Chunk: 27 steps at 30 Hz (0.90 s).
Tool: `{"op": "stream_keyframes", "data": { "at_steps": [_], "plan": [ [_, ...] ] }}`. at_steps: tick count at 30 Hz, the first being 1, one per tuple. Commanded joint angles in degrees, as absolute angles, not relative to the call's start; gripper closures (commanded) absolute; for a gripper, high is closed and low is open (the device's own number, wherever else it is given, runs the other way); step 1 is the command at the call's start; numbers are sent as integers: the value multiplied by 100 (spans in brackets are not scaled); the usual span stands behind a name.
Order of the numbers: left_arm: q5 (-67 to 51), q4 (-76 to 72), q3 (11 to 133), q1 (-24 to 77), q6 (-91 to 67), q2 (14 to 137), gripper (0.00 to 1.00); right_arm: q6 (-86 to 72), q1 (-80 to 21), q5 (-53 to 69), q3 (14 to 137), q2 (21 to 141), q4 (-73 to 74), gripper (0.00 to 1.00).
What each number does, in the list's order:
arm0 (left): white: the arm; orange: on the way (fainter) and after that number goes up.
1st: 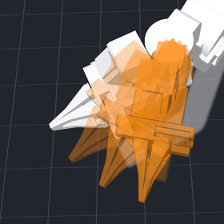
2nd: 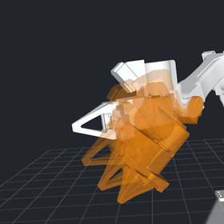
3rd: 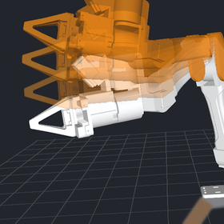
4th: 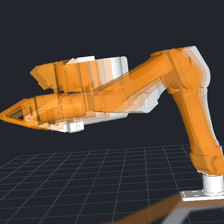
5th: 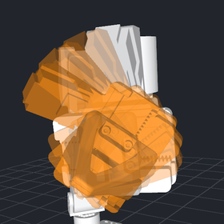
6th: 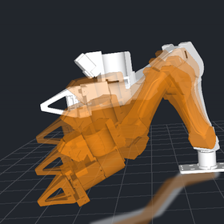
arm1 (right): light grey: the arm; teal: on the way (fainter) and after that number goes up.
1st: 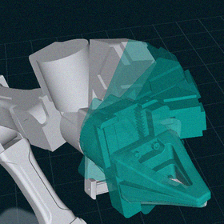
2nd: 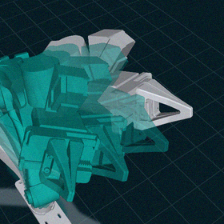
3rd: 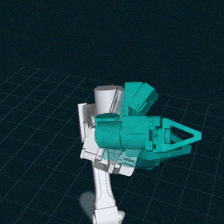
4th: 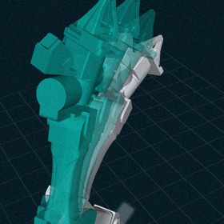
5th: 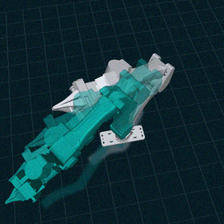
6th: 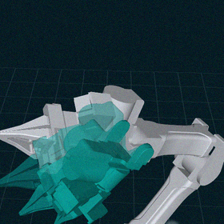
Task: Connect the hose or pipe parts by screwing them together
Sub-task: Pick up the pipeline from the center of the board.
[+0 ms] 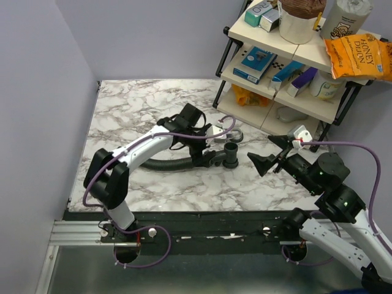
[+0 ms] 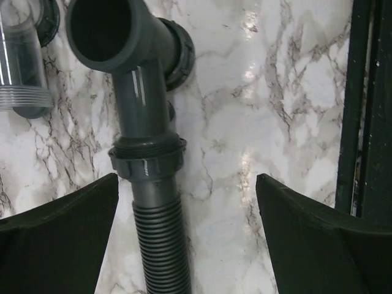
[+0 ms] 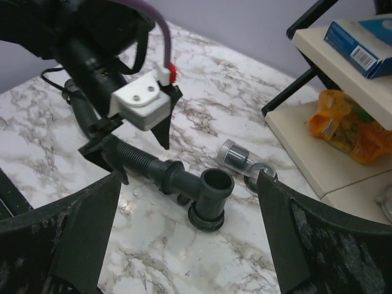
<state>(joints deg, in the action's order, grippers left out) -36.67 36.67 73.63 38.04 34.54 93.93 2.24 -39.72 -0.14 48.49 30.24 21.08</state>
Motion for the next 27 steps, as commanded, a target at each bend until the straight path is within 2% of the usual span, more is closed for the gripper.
{"op": "stream_keyframes", "data": {
  "at_steps": [1,10,27],
  "plan": [
    [-4140,3877,7805,3595,3226,10097,1,457,-3973,158,4387,2743,1547,0],
    [-4342,3903,8183,3419,3340,11064,1,712,-3973,35,4368,2680,1547,0],
    [-4219,3261,8060,3480,3172,11522,1,651,-3973,-228,4359,2909,1600,0]
  ]
}}
